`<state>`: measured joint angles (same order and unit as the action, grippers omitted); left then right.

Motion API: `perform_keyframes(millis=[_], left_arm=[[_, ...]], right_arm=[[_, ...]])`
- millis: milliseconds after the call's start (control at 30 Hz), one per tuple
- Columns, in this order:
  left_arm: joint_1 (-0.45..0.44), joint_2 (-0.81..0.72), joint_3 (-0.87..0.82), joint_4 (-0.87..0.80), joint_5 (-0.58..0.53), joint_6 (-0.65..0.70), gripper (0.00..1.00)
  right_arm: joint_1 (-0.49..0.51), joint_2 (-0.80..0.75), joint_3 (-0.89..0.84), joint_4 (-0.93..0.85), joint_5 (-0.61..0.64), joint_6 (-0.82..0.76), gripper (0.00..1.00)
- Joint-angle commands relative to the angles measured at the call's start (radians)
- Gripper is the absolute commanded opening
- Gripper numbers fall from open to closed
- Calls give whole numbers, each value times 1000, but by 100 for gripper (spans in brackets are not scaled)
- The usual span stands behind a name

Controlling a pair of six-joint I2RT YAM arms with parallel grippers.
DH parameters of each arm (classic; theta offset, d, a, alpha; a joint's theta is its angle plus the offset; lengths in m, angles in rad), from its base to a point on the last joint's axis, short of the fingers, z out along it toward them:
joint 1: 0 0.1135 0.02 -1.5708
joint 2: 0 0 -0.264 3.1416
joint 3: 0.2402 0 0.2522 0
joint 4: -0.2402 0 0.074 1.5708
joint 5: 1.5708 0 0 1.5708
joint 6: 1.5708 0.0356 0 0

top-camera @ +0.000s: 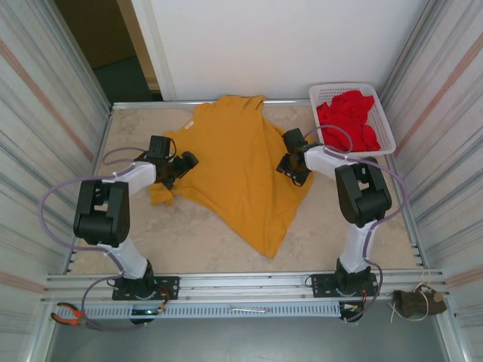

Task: Fold the inside-out t-shirt

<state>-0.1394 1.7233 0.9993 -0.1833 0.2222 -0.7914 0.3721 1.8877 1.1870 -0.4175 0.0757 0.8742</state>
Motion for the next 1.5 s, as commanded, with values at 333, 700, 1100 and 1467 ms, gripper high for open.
perform_keyframes(millis=[333, 700, 1100, 1467], left_arm=[[-4, 308, 395, -114, 2, 68, 94], [-65, 593, 1037, -339, 176, 227, 99], [-69, -49, 420, -265, 159, 308, 99], [-262, -659, -228, -305, 10, 281, 99]], right_arm=[[443, -238, -398, -11, 59, 522, 60], [686, -288, -219, -66, 136, 570, 62], [670, -705, -345, -348, 334, 566, 74], [686, -971, -675, -191, 282, 686, 72]])
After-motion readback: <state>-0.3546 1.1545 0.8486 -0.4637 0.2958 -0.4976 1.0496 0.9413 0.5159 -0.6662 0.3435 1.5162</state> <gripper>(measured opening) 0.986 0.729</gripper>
